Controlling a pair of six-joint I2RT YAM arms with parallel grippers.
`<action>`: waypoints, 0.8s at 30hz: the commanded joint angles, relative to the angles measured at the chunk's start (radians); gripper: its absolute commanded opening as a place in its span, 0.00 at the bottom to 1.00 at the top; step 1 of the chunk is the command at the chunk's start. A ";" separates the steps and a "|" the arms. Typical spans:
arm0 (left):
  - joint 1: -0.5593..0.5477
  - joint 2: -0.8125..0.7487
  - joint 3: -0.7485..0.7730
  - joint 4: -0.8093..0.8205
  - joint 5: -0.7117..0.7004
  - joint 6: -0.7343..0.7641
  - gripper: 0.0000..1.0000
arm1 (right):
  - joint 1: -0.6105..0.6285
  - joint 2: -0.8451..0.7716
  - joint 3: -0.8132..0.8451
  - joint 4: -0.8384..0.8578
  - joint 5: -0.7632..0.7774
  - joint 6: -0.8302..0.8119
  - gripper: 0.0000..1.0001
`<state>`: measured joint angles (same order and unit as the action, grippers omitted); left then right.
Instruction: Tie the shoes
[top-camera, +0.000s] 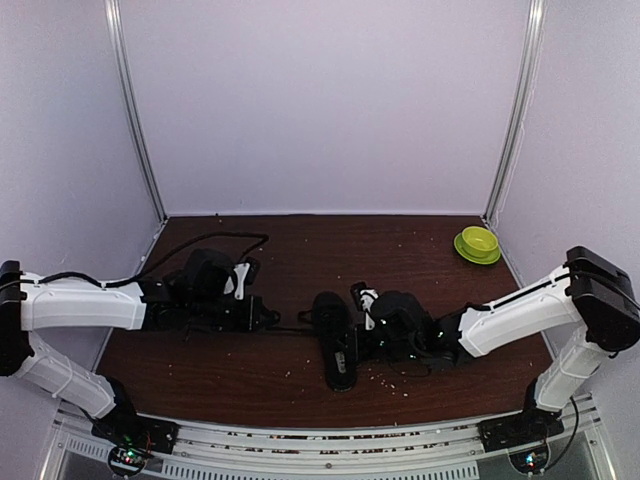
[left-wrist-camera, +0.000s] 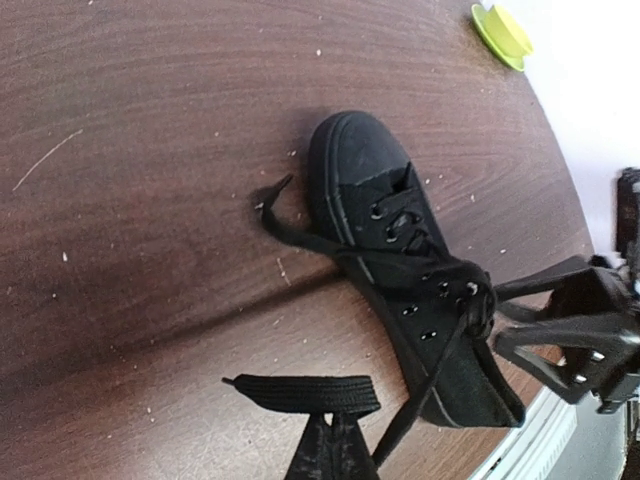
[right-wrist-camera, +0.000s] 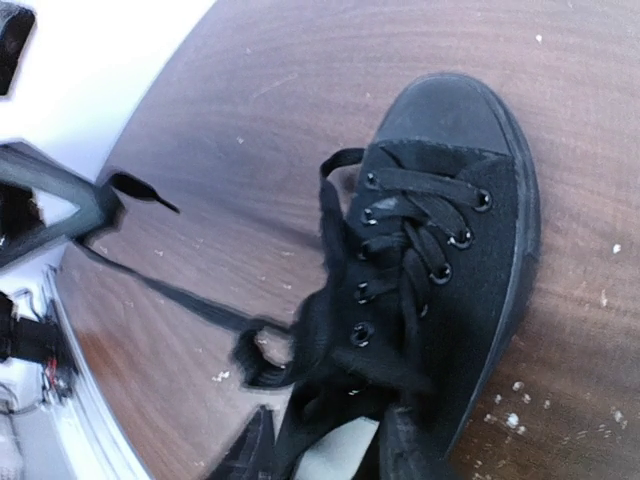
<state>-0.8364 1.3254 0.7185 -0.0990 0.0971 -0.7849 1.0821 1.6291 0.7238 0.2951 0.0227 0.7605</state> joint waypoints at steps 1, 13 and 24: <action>-0.002 0.000 -0.018 -0.020 0.027 -0.019 0.00 | -0.003 -0.114 -0.016 -0.043 -0.031 -0.062 0.49; -0.029 0.058 -0.106 0.147 0.067 -0.081 0.00 | -0.025 0.063 0.469 -0.626 0.116 -0.345 0.65; -0.074 0.127 -0.164 0.292 0.028 -0.141 0.00 | -0.029 0.453 0.924 -0.842 0.037 -0.408 0.57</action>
<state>-0.8986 1.4399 0.5766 0.0811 0.1493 -0.8902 1.0584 1.9968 1.5311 -0.4271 0.0734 0.3733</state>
